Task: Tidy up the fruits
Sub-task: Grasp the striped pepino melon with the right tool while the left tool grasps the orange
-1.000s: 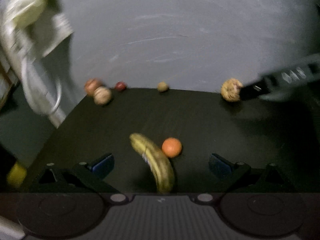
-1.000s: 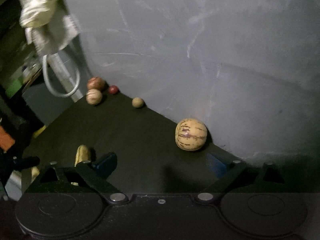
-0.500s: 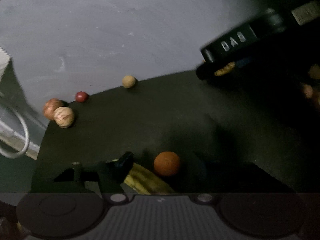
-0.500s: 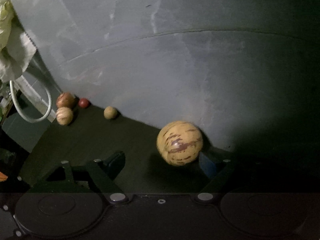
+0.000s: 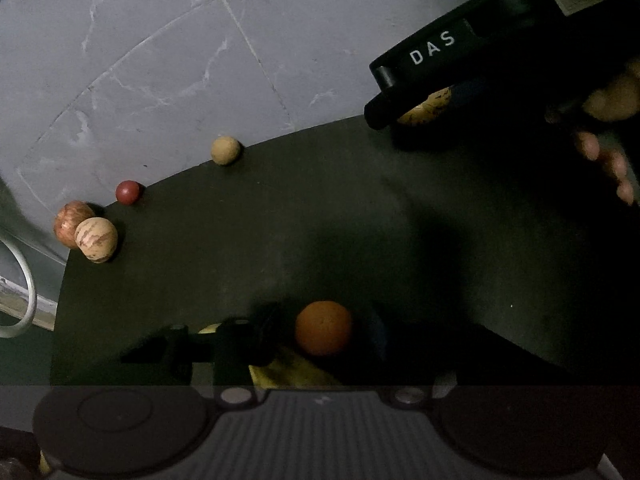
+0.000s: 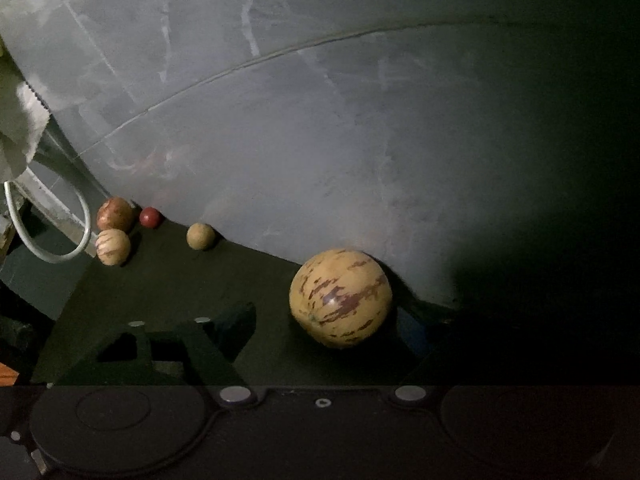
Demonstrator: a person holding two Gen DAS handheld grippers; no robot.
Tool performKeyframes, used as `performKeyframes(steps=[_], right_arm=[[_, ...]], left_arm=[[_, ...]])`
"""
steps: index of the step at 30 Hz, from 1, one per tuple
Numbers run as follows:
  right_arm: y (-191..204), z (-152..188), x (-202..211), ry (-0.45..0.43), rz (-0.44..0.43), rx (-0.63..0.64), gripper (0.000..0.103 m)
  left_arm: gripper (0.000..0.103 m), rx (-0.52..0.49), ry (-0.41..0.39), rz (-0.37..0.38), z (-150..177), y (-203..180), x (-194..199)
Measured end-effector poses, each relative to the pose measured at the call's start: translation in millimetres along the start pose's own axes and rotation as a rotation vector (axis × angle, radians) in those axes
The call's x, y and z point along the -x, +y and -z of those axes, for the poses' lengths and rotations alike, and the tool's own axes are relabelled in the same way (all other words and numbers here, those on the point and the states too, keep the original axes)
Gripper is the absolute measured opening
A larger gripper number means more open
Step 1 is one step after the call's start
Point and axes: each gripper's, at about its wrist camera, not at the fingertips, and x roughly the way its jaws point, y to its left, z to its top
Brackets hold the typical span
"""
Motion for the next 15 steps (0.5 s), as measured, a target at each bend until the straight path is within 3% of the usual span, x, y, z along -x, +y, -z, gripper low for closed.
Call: performKeyframes(steps=[4,11,15], right_arm=[[-3,-1,2,-0.010,0.023,-0.001,0.056],[-3,1,4,-0.005,0.010,0.011,0.055],[0,7,9,0.014,-0.017,0.039,0.055]], left_arm=[[0.039,0.024,0.003,0.010,-1,0,2],[0.034,0.090,0.003,0.007,-1,5,2],[0.033,0.190,0.006,0.019,0,12,1]])
